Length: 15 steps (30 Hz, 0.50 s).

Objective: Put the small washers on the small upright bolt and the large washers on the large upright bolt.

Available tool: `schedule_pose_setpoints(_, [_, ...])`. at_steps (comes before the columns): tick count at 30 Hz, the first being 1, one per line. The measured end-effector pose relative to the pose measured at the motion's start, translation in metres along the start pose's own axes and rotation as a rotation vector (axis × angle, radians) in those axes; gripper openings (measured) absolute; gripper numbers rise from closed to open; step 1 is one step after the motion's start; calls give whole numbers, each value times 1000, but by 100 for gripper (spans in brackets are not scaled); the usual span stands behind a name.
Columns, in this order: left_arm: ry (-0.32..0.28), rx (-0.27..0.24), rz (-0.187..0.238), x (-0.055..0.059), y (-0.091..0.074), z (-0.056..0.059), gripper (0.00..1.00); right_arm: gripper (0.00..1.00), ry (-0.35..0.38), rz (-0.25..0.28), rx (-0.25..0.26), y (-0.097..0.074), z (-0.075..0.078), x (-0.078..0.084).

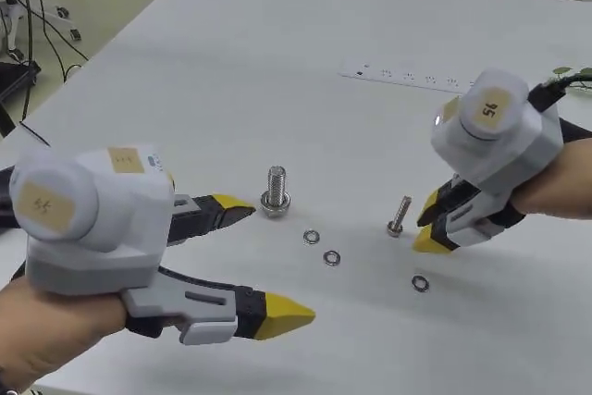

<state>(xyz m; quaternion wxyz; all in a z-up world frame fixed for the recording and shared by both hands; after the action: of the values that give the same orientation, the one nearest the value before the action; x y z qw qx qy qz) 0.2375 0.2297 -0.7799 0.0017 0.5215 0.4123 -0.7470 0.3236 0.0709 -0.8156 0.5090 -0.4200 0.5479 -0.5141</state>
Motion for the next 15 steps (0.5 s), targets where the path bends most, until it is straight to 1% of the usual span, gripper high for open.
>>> schedule_pose_setpoints(7, [1,-2,6,-1,-1,1,76,20,-12,-14,-20,5,-17,7])
schedule_pose_setpoints(11, [2,-3,8,-2,-1,1,76,20,-14,-30,-30,10,-23,12])
schedule_pose_setpoints(15, [3,-4,10,-2,-2,1,76,20,-27,-54,-27,16,-26,15])
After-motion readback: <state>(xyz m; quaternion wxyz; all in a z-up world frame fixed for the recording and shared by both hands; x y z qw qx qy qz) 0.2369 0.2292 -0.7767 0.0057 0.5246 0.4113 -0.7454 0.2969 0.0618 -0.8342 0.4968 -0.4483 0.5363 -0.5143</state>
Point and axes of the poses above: the centre of the closed fingertips' face, and the gripper's own axes: y roughly forward along the fingers, z roughly to its right, x roughly out of its underside, the point moved 3 cm from there along -y, roughly backward along the fingers, and after that the axes turned 13 degrees about -z, right-handed, at the moved point
